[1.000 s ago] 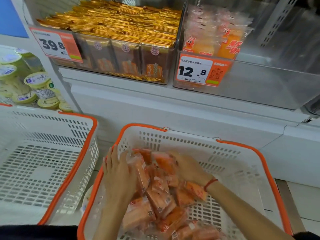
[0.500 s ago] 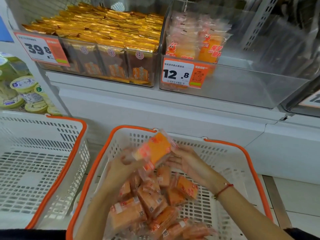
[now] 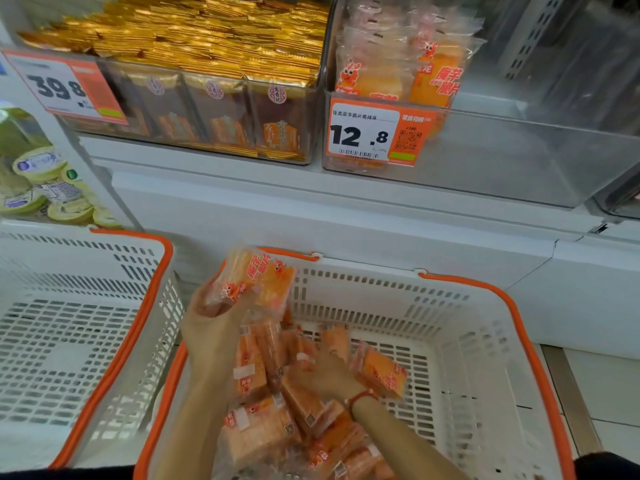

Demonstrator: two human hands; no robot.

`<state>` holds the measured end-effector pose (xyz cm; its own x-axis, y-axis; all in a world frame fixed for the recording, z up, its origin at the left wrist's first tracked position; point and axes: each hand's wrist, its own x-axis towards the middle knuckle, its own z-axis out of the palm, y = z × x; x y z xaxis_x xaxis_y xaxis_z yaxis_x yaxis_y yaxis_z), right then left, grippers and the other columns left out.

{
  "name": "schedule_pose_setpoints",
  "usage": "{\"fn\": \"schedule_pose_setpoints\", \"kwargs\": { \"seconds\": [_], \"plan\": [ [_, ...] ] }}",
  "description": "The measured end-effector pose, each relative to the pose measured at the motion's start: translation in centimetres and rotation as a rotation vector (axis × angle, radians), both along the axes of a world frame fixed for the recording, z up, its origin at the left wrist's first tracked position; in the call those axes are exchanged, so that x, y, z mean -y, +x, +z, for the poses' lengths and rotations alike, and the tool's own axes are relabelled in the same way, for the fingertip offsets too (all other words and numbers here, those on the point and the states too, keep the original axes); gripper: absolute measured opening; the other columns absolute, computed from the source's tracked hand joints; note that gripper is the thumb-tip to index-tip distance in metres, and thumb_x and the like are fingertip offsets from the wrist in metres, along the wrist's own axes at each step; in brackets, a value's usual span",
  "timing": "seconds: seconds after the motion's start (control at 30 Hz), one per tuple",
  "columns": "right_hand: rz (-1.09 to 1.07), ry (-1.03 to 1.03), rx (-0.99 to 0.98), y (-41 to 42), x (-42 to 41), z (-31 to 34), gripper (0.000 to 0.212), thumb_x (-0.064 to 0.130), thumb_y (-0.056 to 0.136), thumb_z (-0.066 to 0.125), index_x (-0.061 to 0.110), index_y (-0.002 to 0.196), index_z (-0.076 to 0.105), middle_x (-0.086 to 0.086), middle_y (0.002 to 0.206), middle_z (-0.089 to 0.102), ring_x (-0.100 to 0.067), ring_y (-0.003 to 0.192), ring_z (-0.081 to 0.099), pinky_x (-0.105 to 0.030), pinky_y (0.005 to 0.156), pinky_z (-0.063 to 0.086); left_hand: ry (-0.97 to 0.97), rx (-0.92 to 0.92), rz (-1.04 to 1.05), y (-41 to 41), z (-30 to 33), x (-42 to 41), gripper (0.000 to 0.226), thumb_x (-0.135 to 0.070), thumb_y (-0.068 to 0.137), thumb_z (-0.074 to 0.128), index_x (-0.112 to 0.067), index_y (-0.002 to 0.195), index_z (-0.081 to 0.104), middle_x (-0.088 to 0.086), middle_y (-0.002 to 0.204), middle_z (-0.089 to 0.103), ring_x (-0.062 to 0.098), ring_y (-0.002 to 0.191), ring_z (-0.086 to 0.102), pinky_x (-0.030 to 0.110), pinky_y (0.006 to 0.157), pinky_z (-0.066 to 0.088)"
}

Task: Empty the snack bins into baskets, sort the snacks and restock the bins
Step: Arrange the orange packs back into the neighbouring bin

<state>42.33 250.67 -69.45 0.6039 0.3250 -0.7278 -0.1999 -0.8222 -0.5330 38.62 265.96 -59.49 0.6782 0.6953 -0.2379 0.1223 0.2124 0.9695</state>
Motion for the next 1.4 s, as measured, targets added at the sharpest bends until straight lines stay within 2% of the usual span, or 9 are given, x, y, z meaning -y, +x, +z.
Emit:
{"fn": "schedule_pose_setpoints", "kwargs": {
  "seconds": [0.07,0.17,0.33,0.47,0.67,0.87,1.03,1.23,1.4],
  "plan": [
    [-0.065,-0.034,-0.11,-0.8,-0.1,-1.2,0.115,0.066,0.049,0.063,0.014,0.146,0.03,-0.01,0.134,0.055,-0.023,0.109,0.058,-0.04,0.098,0.049,0.0,0.071,0.026,-0.2,0.1,0.2,0.052,-0.021,0.075,0.08,-0.001,0.12,0.062,0.006,0.091,0.073,0.025,0.098,0.068,0.034,0.084,0.056],
    [-0.002,0.002,-0.157,1.0,2.7,-3.6,0.066,0.049,0.075,0.066,0.02,0.127,0.039,-0.001,0.097,0.06,-0.012,0.076,0.061,-0.026,0.069,0.055,-0.011,0.122,-0.024,-0.4,0.5,0.8,0.034,-0.03,0.083,0.07,-0.022,0.116,0.068,-0.006,0.103,0.074,0.011,0.101,0.069,0.029,0.086,0.05],
    [-0.3,0.406,-0.583,3.1,7.7,3.5,0.016,0.026,0.085,0.058,0.012,0.085,0.065,-0.005,0.082,0.065,-0.023,0.077,0.065,-0.038,0.079,0.057,-0.099,0.113,-0.097,-0.4,0.1,1.0,0.064,-0.053,0.088,0.061,-0.03,0.144,0.04,-0.005,0.118,0.068,0.017,0.113,0.063,0.045,0.102,0.045],
    [-0.369,0.821,-0.71,3.3,9.7,9.4,0.033,0.018,0.093,0.043,0.013,0.096,0.075,-0.01,0.088,0.071,-0.025,0.085,0.068,-0.051,0.104,0.038,-0.09,0.045,-0.213,-0.1,0.5,2.2,0.039,-0.049,0.096,0.049,-0.035,0.133,0.048,-0.006,0.117,0.068,0.016,0.108,0.065,0.033,0.086,0.049],
    [-0.287,0.993,-0.407,4.2,9.6,15.9,0.046,0.02,0.092,0.062,0.005,0.134,0.054,-0.018,0.125,0.063,-0.032,0.112,0.063,-0.05,0.099,0.048,-0.121,-0.022,-0.308,1.6,3.0,4.2,0.037,-0.058,0.09,0.051,-0.034,0.119,0.058,0.004,0.115,0.068,0.027,0.104,0.066,0.046,0.091,0.053],
    [0.148,0.502,0.111,6.1,11.4,23.5,0.057,0.008,0.072,0.072,0.015,0.124,0.05,-0.001,0.113,0.061,-0.016,0.098,0.06,-0.031,0.084,0.049,-0.081,-0.018,-0.492,3.3,7.5,4.4,0.035,-0.03,0.1,0.047,-0.01,0.127,0.058,0.028,0.106,0.067,0.036,0.091,0.067,0.042,0.081,0.054],
    [0.588,0.014,0.464,5.9,12.1,29.1,0.046,0.016,0.076,0.079,0.042,0.112,0.065,0.011,0.104,0.058,-0.015,0.074,0.061,-0.019,0.062,0.045,0.36,-0.026,-0.936,3.4,11.6,5.1,0.038,-0.028,0.098,0.057,-0.06,0.109,0.04,-0.032,0.117,0.051,-0.005,0.113,0.052,0.021,0.101,0.038],
    [0.095,0.405,0.839,5.5,11.2,31.9,0.061,0.016,0.061,0.091,0.028,0.11,0.057,0.009,0.095,0.061,-0.005,0.074,0.063,-0.033,0.077,0.056,0.221,0.098,-0.968,6.4,13.8,7.7,0.03,-0.058,0.09,0.052,-0.038,0.111,0.057,-0.011,0.115,0.066,-0.006,0.091,0.066,0.016,0.079,0.052],
    [-0.145,0.564,1.197,4.4,9.7,32.8,0.061,0.033,0.068,0.086,0.036,0.118,0.051,0.024,0.106,0.057,0.006,0.102,0.054,-0.005,0.083,0.041,0.128,0.207,-0.818,5.7,16.1,9.9,0.023,-0.058,0.085,0.042,-0.048,0.105,0.047,-0.024,0.098,0.055,-0.021,0.072,0.058,0.002,0.058,0.044]
  ]
}}
